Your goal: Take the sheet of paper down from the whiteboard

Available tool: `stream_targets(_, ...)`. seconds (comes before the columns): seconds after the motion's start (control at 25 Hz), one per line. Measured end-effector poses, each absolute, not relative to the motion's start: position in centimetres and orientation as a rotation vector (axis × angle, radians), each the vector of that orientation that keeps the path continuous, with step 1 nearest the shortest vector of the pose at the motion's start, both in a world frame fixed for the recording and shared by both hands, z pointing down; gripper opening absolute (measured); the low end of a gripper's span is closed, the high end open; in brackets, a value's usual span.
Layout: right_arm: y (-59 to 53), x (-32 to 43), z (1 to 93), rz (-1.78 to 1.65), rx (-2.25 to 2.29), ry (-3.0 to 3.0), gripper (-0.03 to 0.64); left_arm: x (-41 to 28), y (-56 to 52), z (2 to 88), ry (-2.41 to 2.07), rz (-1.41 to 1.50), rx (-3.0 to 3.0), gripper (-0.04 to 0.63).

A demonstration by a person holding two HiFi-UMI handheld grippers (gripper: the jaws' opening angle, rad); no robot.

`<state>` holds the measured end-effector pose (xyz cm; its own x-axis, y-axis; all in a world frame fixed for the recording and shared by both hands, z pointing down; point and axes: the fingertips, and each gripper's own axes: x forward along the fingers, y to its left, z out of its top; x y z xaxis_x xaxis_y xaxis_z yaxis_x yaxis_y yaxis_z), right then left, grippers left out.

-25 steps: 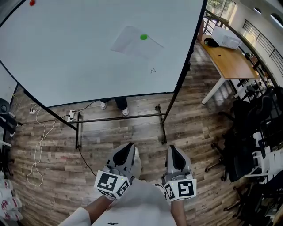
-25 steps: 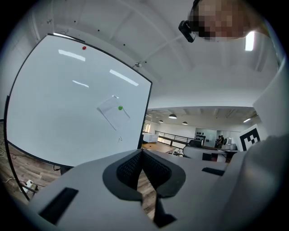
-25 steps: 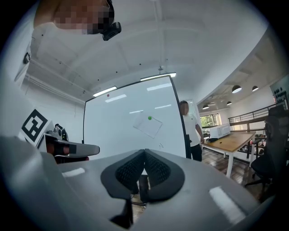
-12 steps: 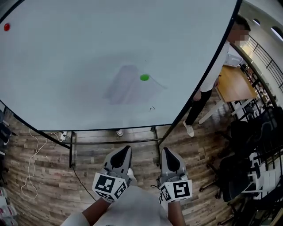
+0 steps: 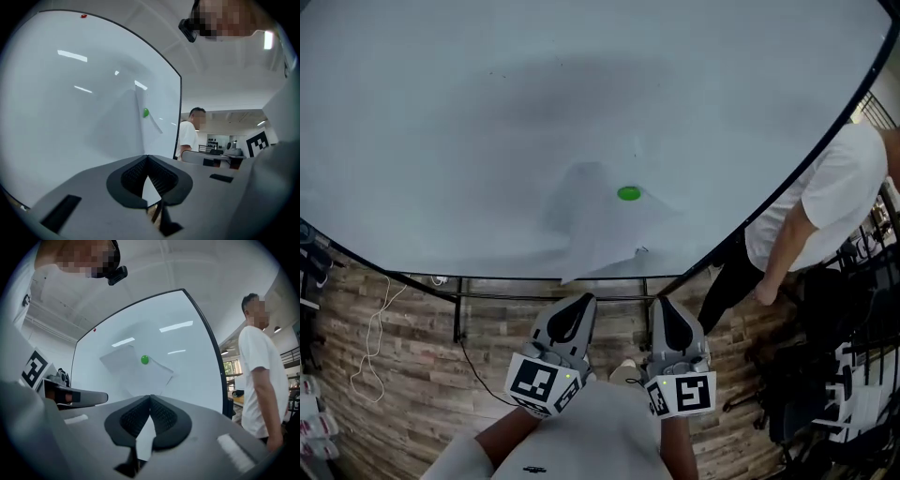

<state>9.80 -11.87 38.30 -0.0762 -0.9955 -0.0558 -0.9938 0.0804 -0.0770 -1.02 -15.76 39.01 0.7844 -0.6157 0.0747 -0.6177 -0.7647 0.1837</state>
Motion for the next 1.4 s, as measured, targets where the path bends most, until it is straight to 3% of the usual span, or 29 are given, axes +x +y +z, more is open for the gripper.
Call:
stream_targets(0.76, -14.9, 13.3, 35.8, 0.058, -1.907, 2.378, 0.012, 2.6, -17.7, 36.4, -1.207, -0.058, 2.732, 0.008)
stream_targets(1.04, -16.6, 13.5, 34.3, 0.158, -1.859, 2.425, 0.014, 3.8, -19.3, 32.9, -1.264, -0.113, 2.777, 0.074)
stream_targets(1.24, -18.5, 14.3, 32.9, 0.313, -1.842, 2.526, 0.089, 4.1, -19.7, 31.5, -1.297, -0.120, 2.786, 0.074)
stream_targets(1.4, -20.6, 14.6, 32.8, 0.398, -1.825, 2.610, 0.103, 4.4, -20.3, 31.3, -1.319, -0.124, 2.774, 0.074)
